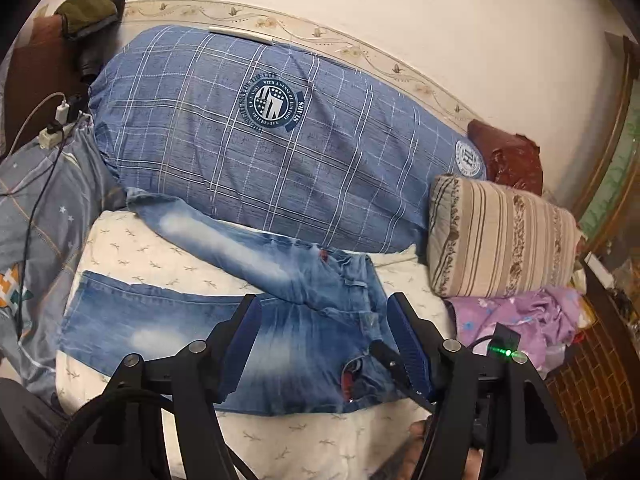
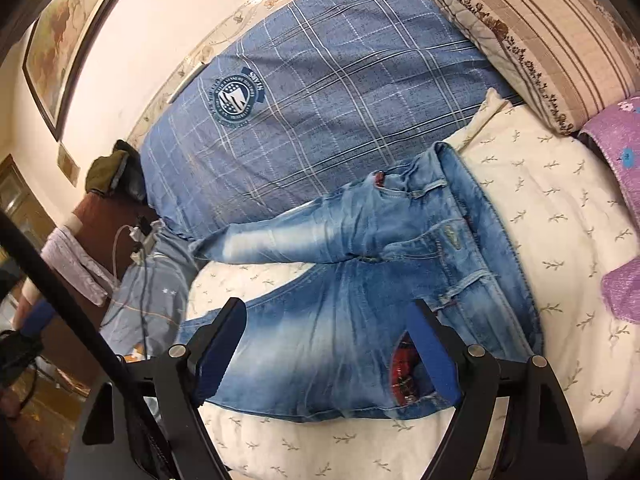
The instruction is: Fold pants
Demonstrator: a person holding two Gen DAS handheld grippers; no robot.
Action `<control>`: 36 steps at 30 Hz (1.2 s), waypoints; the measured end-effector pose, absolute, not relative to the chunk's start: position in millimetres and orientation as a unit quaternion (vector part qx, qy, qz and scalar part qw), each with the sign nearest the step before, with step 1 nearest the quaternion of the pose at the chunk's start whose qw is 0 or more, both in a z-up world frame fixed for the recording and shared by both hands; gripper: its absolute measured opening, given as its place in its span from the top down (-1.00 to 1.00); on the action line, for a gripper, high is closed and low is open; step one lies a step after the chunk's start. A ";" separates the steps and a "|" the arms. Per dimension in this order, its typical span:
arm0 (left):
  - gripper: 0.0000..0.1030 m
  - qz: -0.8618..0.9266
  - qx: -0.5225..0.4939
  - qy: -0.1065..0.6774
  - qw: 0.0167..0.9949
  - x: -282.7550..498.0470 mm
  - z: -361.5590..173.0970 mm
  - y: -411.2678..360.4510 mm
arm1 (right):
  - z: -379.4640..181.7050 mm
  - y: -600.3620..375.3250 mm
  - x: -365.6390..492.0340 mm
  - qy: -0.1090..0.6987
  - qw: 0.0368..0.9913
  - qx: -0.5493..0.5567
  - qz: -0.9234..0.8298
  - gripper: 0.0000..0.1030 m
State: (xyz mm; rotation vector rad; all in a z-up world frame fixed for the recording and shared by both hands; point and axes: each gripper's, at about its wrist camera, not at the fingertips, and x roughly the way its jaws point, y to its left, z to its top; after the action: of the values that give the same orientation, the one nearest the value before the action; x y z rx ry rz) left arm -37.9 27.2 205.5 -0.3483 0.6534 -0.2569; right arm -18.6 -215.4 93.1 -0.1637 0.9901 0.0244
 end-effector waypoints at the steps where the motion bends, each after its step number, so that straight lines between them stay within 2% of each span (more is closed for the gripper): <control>1: -0.26 -0.121 -0.166 0.321 0.925 -39.4 206.1 26.8 | 94.1 -215.4 -18.8 0.473 0.877 -0.078 0.012 -0.62; 11: -0.27 -0.126 -0.151 0.343 0.919 -28.3 225.7 23.2 | 105.6 -211.0 -27.6 0.457 0.883 -0.106 -0.002 -0.62; 22: -0.29 -0.110 -0.119 0.358 0.919 0.2 188.6 20.2 | 96.7 -214.5 -26.5 0.469 0.879 -0.089 -0.002 -0.62; 29: -0.30 -0.128 -0.137 0.372 0.909 73.8 155.9 12.8 | 100.1 -223.7 -8.8 0.490 0.868 -0.070 -0.016 -0.62; 36: -0.30 -0.131 -0.163 0.406 0.889 191.4 110.1 24.6 | 96.1 -242.3 83.2 0.525 0.845 -0.087 -0.053 -0.62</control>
State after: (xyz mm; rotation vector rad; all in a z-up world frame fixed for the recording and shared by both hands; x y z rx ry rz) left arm 191.4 24.6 110.1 -0.3390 0.8439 -0.2728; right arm 83.2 -242.3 96.1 -0.1833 1.1085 -0.1125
